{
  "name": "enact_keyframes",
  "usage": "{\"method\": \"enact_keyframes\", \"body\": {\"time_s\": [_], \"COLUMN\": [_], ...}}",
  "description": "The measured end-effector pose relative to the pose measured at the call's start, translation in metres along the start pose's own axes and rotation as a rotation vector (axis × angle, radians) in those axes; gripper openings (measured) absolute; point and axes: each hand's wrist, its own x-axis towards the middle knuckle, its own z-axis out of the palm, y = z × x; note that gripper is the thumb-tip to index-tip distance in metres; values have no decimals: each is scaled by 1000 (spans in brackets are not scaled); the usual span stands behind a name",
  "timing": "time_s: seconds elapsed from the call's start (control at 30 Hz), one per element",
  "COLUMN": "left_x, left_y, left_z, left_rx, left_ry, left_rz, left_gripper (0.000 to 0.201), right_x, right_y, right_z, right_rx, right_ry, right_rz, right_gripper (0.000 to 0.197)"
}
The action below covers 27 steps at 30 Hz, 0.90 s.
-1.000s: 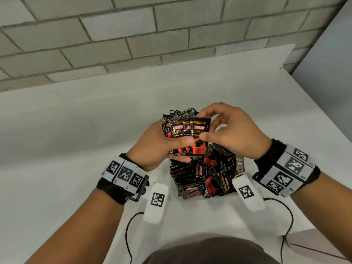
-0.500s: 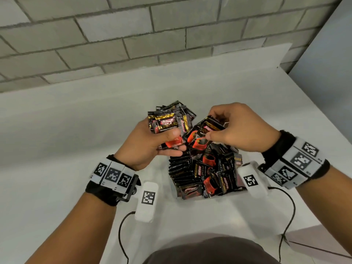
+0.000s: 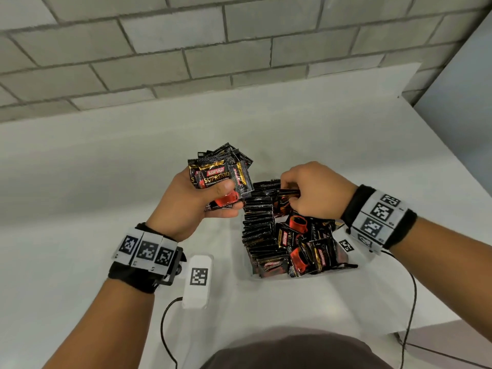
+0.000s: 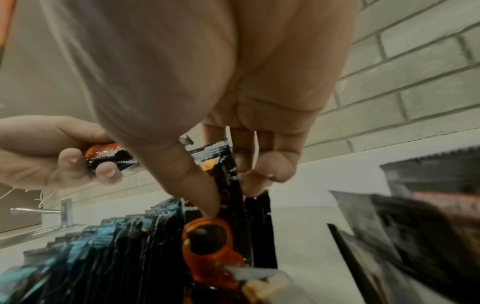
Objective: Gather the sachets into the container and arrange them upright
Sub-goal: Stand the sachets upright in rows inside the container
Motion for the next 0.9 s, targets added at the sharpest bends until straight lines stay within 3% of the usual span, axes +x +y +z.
{"method": "enact_keyframes", "body": {"time_s": [0.13, 0.33, 0.47, 0.73, 0.9], "left_x": [-1, -1, -1, 1, 3], "left_y": [-1, 0, 1, 2, 2], "left_z": [-3, -5, -4, -1, 0], "left_rx": [20, 26, 24, 43, 47], "left_ry": [7, 10, 7, -15, -23], "left_rz": [-4, -2, 0, -7, -2], "left_gripper": [41, 42, 43, 44, 41], "right_x": [9, 12, 12, 7, 13], "right_y": [-4, -2, -2, 0, 4], "right_z": [4, 20, 15, 9, 14], "right_rx": [-3, -210, -139, -33, -4], "right_ry": [13, -26, -25, 106, 93], "right_rz": [-10, -35, -23, -74, -32], "right_gripper": [20, 30, 35, 18, 24]}}
